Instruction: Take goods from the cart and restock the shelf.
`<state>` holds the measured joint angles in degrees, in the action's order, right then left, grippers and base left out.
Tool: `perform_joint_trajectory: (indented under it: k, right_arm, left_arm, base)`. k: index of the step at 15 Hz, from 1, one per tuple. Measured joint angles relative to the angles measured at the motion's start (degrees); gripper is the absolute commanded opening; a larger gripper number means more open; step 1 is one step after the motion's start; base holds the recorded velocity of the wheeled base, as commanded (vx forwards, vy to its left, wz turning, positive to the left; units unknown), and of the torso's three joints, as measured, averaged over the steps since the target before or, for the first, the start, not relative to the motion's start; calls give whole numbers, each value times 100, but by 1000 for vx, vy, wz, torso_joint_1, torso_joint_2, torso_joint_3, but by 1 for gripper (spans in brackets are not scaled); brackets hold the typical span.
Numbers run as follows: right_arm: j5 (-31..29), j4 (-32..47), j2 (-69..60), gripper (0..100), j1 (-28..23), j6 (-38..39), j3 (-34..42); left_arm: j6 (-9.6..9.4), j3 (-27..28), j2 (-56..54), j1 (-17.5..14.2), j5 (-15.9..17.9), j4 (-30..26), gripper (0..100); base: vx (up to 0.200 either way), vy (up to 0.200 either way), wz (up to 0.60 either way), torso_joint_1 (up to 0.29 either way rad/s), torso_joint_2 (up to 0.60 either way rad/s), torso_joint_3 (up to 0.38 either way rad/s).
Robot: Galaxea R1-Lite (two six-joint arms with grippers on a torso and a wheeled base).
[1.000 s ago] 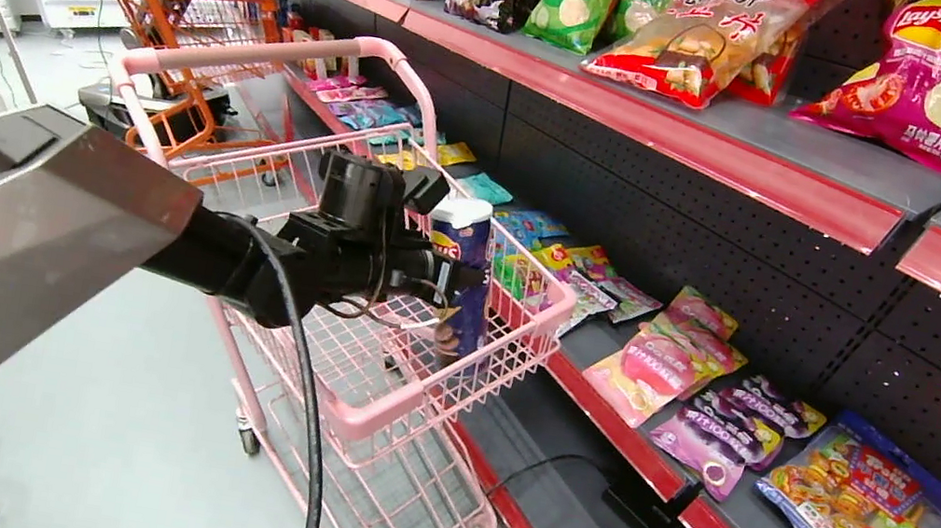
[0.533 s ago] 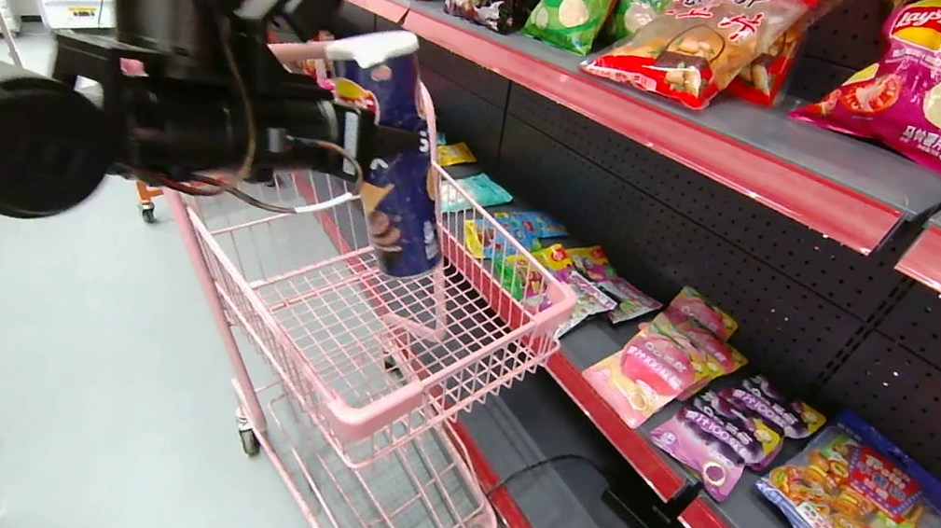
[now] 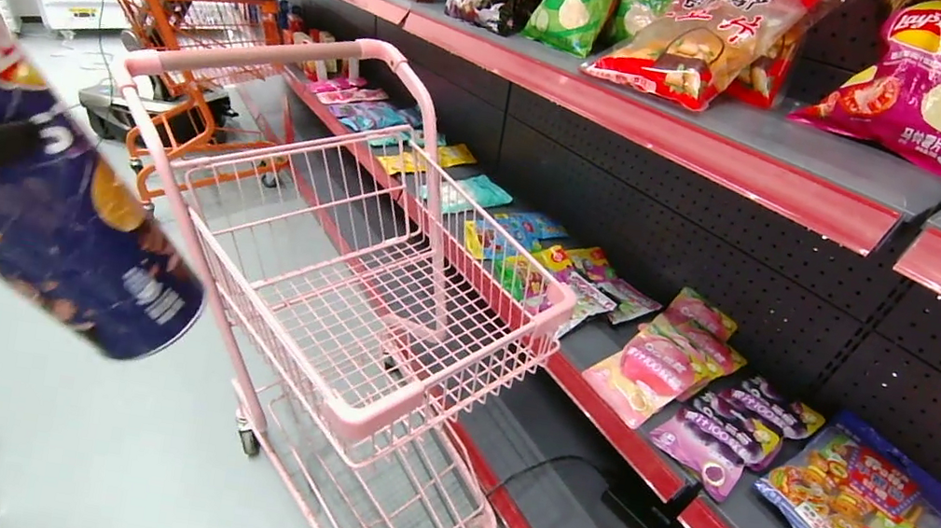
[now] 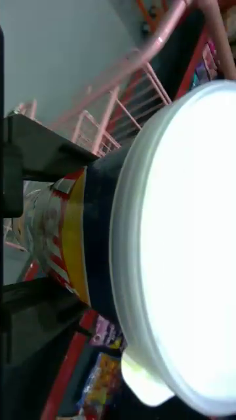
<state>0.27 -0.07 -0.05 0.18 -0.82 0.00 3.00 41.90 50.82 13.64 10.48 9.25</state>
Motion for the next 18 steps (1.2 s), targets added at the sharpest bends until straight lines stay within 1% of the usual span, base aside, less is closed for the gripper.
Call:
perform_joint_trajectory:
  k: [1, 2, 3, 4, 7, 9, 11, 14, 18]
  right_arm:
    - [-2, 0, 0, 100, -5, 0, 0]
    - [-9, 0, 0, 100, -5, 2, 0]
    - [-13, 0, 0, 100, -5, 4, 0]
    - [-17, 0, 0, 100, -5, 11, 0]
    - [-27, 0, 0, 100, 0, 16, 0]
    - [-29, 0, 0, 100, -5, 20, 0]
    - [-27, 7, 0, 100, -2, 22, 0]
    - [-27, 0, 0, 100, -5, 22, 0]
    - [-27, 0, 0, 100, -2, 22, 0]
  left_arm:
    - [-49, -288, -524, -83, -222, -323, 0]
    - [-95, -511, -1006, -163, -534, -830, 0]
    - [-122, -670, -1390, -218, -778, -1215, 0]
    - [-133, -770, -1652, -246, -866, -1335, 0]
    - [-148, -1112, -2197, -279, -883, -1374, 0]
    - [-213, -1396, -2494, -282, -885, -1390, 0]
    - [-235, -1638, -2750, -282, -885, -1403, 0]
    - [-351, -1941, -3150, -276, -879, -1390, 0]
    - [-408, -2024, -3340, -260, -828, -1385, 0]
  base:
    - [0, 0, 0, 0, 0, 0]
    - [0, 0, 0, 0, 0, 0]
    - [0, 0, 0, 0, 0, 0]
    - [0, 0, 0, 0, 0, 0]
    - [0, 0, 0, 0, 0, 0]
    - [0, 0, 0, 0, 0, 0]
    - [0, 0, 0, 21, -94, -77]
    - [0, 0, 0, 77, -377, -295]
    - [0, 0, 0, 134, -467, -350]
